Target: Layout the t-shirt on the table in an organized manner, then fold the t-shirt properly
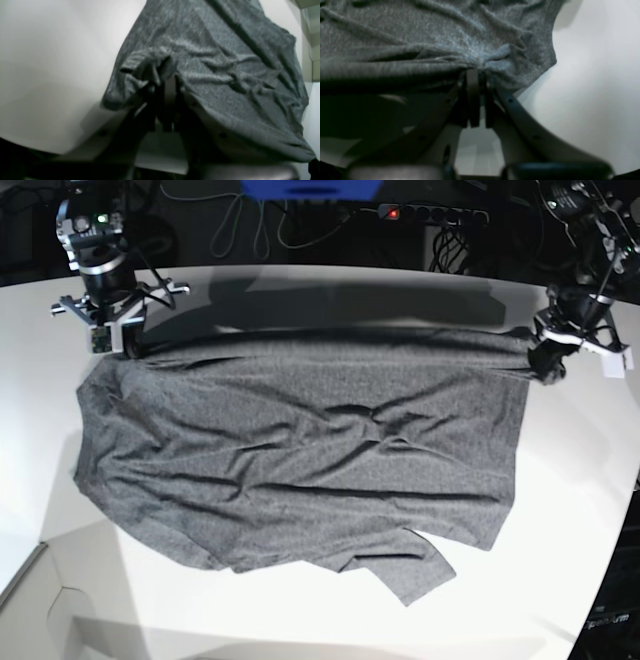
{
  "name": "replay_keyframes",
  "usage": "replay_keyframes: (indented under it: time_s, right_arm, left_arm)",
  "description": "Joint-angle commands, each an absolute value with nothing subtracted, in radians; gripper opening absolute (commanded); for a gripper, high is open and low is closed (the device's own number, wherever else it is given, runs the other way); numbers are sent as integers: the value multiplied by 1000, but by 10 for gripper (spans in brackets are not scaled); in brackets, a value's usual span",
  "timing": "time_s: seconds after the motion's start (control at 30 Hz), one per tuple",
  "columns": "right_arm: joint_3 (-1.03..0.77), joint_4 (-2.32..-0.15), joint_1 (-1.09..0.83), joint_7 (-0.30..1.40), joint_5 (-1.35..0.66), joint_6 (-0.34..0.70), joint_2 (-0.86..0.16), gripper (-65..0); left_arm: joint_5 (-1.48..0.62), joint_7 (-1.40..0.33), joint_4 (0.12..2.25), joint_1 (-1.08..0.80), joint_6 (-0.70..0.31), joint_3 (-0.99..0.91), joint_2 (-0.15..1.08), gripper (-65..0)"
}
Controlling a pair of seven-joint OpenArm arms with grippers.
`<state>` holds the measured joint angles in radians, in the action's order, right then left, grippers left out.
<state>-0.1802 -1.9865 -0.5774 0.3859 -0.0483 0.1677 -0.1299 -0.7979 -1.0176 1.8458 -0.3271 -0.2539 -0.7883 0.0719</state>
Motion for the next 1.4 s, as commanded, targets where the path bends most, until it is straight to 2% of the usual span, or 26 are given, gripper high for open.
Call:
replay_keyframes:
  time_s: [0.0,0.2,0.43,1.0,1.37]
  right_arm:
    - [-188,-2002,-582,364,-44,165,-139,-650]
    - [-234,-2002,-631,364,-50,166,-140,-650]
    - [-236,-2000,-659,364,-45,283,-140,-650]
    - [-286,-1982,-717,361,-44,285,-134,-650]
    - [-280,-1982,-676,363,-44,285,-134,-650]
  left_arm:
    - [-812,-1004,1860,-332,-249,-794,85,-649]
    - [-812,-1004,1860,-341,-248,-794,85,-649]
    - [-812,-1004,1860,-371,-251,-794,85,-649]
    - [-816,-1004,1860,-429,-254,-794,85,-649]
    - [-812,-1004,1859,-321,-254,-792,85,-649]
